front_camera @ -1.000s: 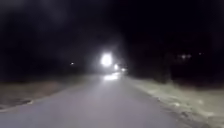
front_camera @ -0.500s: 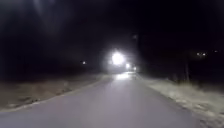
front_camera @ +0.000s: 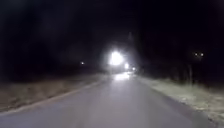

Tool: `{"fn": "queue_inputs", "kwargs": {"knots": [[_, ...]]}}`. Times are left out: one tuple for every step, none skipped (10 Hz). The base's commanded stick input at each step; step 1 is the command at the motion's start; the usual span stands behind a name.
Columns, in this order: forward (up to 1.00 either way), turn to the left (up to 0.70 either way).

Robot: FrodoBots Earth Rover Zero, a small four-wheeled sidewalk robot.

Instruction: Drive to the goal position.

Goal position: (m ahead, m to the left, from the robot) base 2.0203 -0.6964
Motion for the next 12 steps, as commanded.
{"fn": "queue_inputs", "kwargs": {"knots": [[1.00, -0.18], [1.00, -0.22], [1.00, -0.23], [1.00, -0.19], [1.00, -0.16], [1.00, -0.13], [1.00, -0.09], [1.00, -0.08], [1.00, -0.07], [1.00, -0.05], [1.00, -0.04], [1.00, -0.03]]}}
